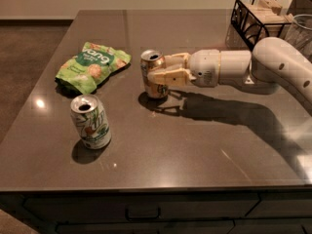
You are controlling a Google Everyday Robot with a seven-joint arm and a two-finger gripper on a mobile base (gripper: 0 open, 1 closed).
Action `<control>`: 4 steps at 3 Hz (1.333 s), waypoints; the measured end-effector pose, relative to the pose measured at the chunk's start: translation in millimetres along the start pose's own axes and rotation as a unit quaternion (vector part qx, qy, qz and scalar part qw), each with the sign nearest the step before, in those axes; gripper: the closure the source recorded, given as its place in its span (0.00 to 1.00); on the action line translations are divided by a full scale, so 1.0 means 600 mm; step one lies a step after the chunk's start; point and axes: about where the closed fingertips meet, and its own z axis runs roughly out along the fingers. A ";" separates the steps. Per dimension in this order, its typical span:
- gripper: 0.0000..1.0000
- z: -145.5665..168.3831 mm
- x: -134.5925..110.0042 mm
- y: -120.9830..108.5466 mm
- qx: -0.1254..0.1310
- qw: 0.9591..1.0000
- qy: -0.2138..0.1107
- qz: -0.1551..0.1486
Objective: Place orange can upright
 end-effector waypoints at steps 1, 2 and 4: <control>0.35 0.004 -0.002 0.002 -0.002 1.000 0.000 -0.003; 0.13 0.007 -0.003 0.004 -0.005 1.000 0.000 -0.004; 0.00 0.011 -0.004 0.006 -0.007 1.000 0.000 -0.004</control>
Offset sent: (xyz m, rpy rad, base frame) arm -0.0005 0.0023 0.0007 -0.0018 -0.0062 0.0054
